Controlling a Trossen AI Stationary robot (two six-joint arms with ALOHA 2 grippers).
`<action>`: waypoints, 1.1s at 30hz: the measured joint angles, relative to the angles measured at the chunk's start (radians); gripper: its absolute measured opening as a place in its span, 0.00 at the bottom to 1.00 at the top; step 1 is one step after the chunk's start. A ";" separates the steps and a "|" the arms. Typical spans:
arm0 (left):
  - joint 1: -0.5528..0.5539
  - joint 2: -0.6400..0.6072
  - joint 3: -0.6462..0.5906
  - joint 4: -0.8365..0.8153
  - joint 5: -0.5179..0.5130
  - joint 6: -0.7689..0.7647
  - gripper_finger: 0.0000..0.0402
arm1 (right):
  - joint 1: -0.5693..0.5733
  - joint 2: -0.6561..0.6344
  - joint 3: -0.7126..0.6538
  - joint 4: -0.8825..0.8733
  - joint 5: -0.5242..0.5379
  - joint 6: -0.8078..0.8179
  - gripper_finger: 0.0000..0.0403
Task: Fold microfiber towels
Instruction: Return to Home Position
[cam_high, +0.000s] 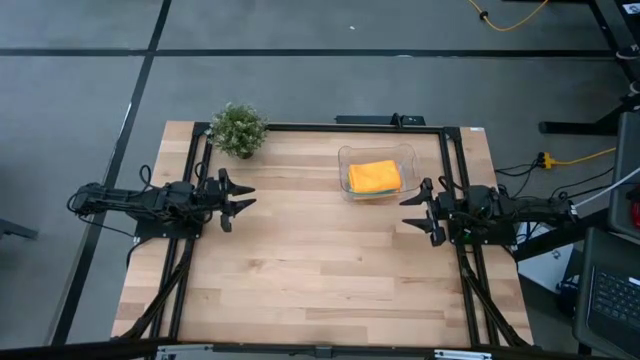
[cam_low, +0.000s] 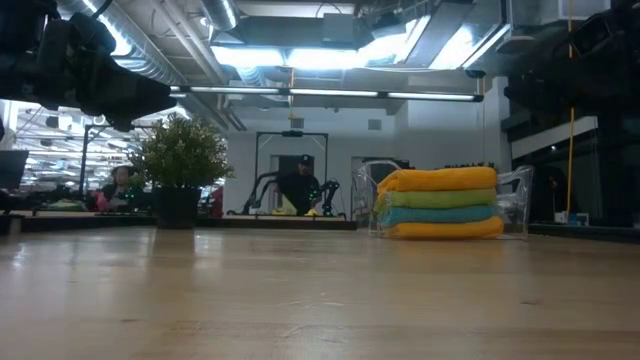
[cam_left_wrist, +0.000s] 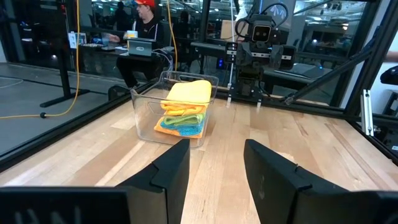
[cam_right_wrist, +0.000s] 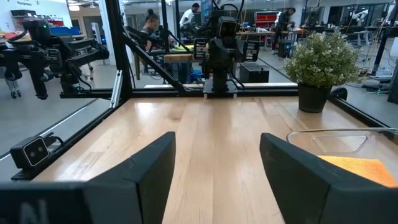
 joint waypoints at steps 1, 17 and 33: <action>0.000 0.000 0.000 0.000 0.000 0.000 0.36 | 0.000 0.000 0.000 0.000 0.000 0.000 0.58; 0.000 0.000 0.000 0.000 0.000 0.000 0.36 | -0.051 -0.017 -0.001 0.001 0.009 0.000 0.58; 0.000 0.000 0.000 0.000 0.000 0.000 0.36 | -0.037 -0.017 -0.001 0.001 0.009 0.000 0.58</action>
